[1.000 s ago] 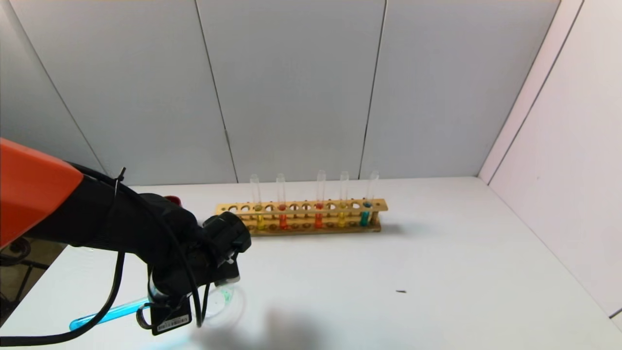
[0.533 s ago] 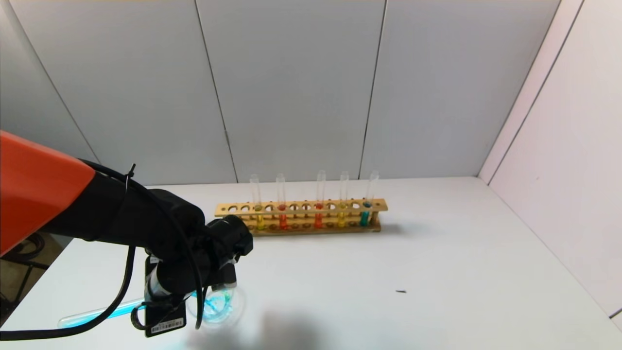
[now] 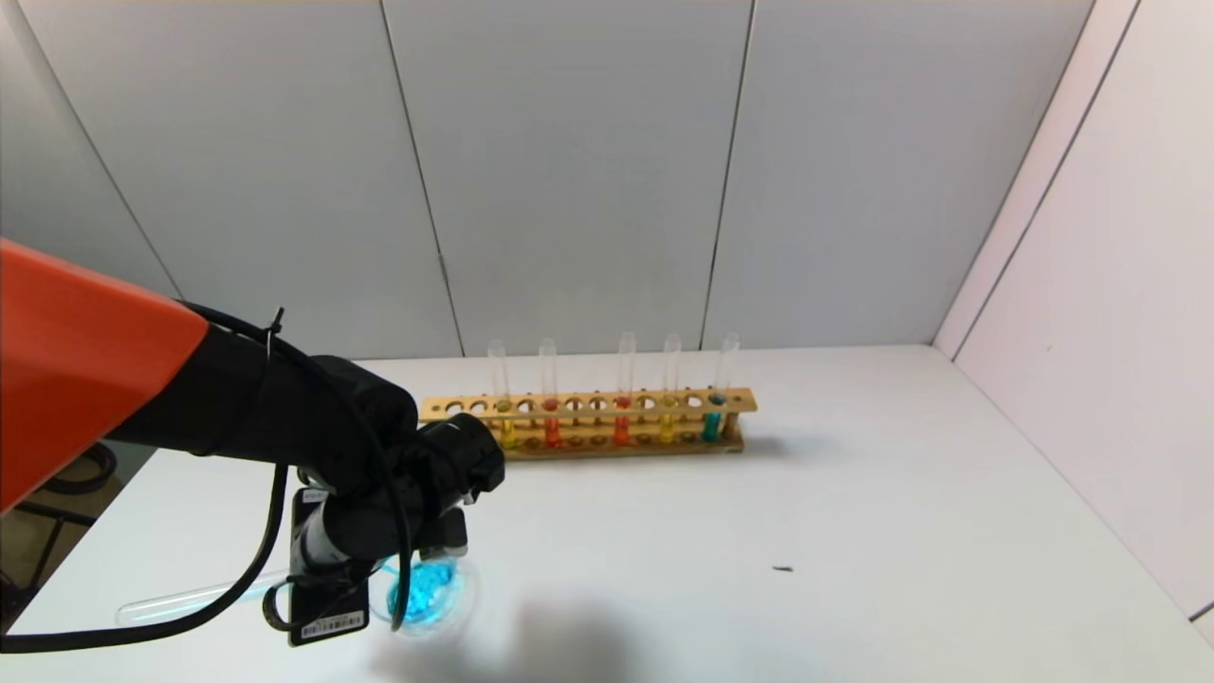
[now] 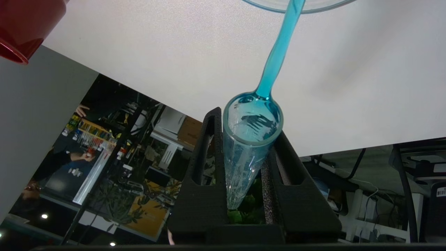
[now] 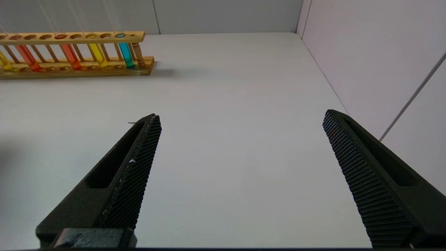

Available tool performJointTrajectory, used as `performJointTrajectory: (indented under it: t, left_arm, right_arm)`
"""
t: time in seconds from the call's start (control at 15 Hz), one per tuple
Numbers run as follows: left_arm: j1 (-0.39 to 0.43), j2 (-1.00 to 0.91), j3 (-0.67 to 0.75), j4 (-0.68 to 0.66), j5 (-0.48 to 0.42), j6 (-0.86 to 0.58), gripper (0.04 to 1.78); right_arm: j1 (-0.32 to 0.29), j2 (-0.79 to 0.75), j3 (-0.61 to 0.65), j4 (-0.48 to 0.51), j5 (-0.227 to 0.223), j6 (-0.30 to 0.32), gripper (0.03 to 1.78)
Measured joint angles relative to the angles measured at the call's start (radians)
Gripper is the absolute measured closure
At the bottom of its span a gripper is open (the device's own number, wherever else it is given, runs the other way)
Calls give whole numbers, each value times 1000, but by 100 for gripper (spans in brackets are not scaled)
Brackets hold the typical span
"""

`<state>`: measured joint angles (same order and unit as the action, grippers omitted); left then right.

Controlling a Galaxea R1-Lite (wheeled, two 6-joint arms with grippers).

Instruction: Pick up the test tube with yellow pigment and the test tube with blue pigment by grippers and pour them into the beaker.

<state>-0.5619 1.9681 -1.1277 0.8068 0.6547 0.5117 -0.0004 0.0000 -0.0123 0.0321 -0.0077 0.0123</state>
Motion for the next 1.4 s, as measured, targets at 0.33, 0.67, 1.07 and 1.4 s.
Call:
performJointTrajectory:
  t: [0.33, 0.67, 1.07, 1.4]
  left_arm:
    - [-2, 34, -44, 52, 16, -2, 149]
    - [-5, 71, -89, 103, 31, -3, 149]
    - [-21, 111, -122, 149, 44, -4, 149]
    - [-37, 142, -151, 171, 46, -6, 149]
  right_arm:
    - [0, 0, 0, 0, 0, 0, 11]
    - [0, 0, 0, 0, 0, 0, 11]
    - [0, 0, 0, 0, 0, 0, 11]
    - [0, 0, 0, 0, 0, 0, 11]
